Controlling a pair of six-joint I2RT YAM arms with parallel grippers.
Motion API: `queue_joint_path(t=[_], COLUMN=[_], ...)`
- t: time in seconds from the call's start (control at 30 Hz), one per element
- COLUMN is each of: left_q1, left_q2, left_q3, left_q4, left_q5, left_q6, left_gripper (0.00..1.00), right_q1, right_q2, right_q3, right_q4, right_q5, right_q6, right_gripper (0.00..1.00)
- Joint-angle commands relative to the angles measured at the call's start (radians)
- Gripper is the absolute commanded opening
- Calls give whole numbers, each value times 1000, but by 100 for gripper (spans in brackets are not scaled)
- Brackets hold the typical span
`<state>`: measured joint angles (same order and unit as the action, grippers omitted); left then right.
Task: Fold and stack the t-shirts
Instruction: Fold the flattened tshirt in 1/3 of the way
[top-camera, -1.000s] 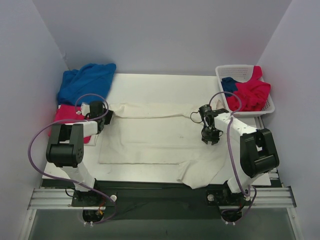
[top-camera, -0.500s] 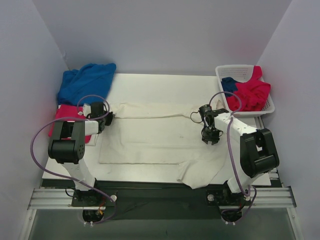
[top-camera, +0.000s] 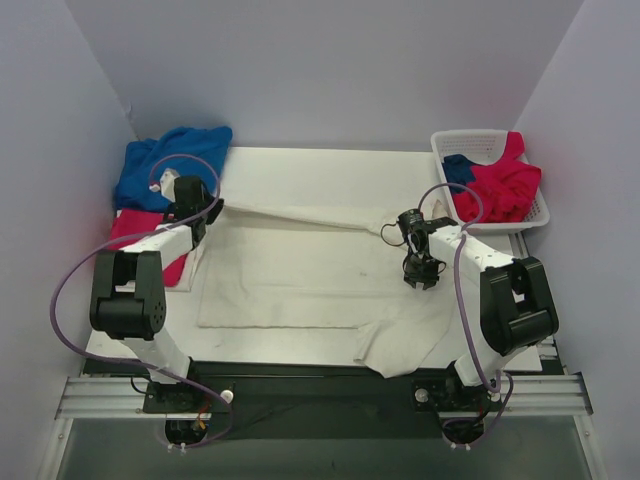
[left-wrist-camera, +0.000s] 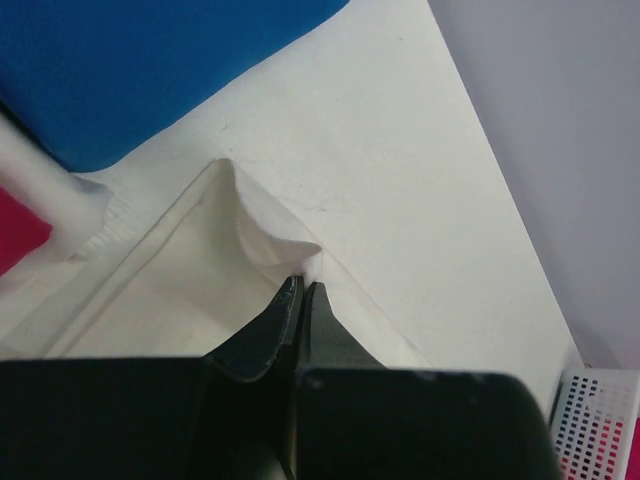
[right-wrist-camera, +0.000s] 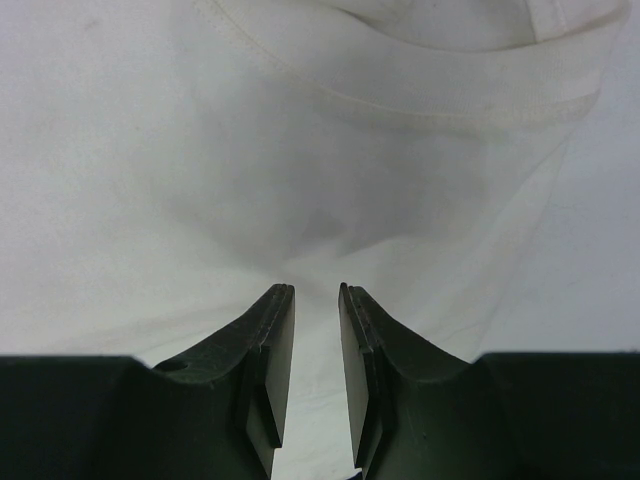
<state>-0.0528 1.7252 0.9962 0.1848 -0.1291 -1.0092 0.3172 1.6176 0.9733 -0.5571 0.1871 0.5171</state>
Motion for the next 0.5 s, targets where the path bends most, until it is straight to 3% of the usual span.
queue_joint_path(t=[0.0,0.27,0.47], left_q1=[-15,-88,-143], left_q2=[-70,-118,-138], left_q3=[58,38,-34], left_q4=[-85,-270,-494], left_q5=[-72,-219,-509], left_q6=[127,207,19], left_gripper=[0,0,5], right_q1=[10,8,10], right_q2=[-30,-45,-61], right_q3=[24,22,5], right_q4=[-44,-44,-46], right_q5=[29,35,43], right_q6=[9,6,8], right_gripper=[26,26,26])
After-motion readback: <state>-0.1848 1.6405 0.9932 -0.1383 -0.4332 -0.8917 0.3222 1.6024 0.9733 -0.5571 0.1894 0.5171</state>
